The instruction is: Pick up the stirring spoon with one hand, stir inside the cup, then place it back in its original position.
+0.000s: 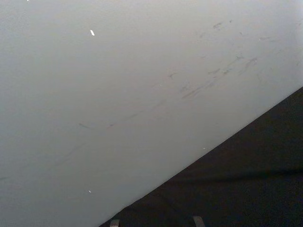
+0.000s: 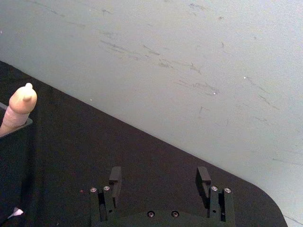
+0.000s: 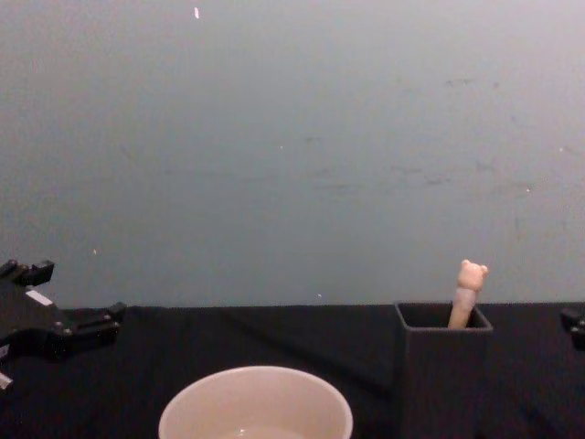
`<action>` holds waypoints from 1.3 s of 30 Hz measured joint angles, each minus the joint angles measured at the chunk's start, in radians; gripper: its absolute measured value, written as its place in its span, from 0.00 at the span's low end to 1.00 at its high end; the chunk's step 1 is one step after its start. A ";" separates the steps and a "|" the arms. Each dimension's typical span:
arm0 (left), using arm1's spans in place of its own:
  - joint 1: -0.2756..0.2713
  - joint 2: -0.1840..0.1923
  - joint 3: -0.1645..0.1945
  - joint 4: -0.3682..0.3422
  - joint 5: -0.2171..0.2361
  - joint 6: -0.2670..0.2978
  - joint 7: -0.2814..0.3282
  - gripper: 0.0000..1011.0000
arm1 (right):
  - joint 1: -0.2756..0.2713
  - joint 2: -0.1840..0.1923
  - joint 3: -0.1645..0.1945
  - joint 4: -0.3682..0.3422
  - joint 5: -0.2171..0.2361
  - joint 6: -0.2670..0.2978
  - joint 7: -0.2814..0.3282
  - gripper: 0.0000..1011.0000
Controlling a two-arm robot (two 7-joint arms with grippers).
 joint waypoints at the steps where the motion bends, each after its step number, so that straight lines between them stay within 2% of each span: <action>1: 0.000 0.000 0.000 0.000 0.000 0.000 0.000 0.99 | 0.000 0.000 0.000 0.000 0.000 0.000 0.000 0.99; 39: 0.000 0.000 0.000 0.000 0.000 0.000 0.000 0.99 | 0.000 0.000 0.000 0.000 0.000 0.000 0.000 0.99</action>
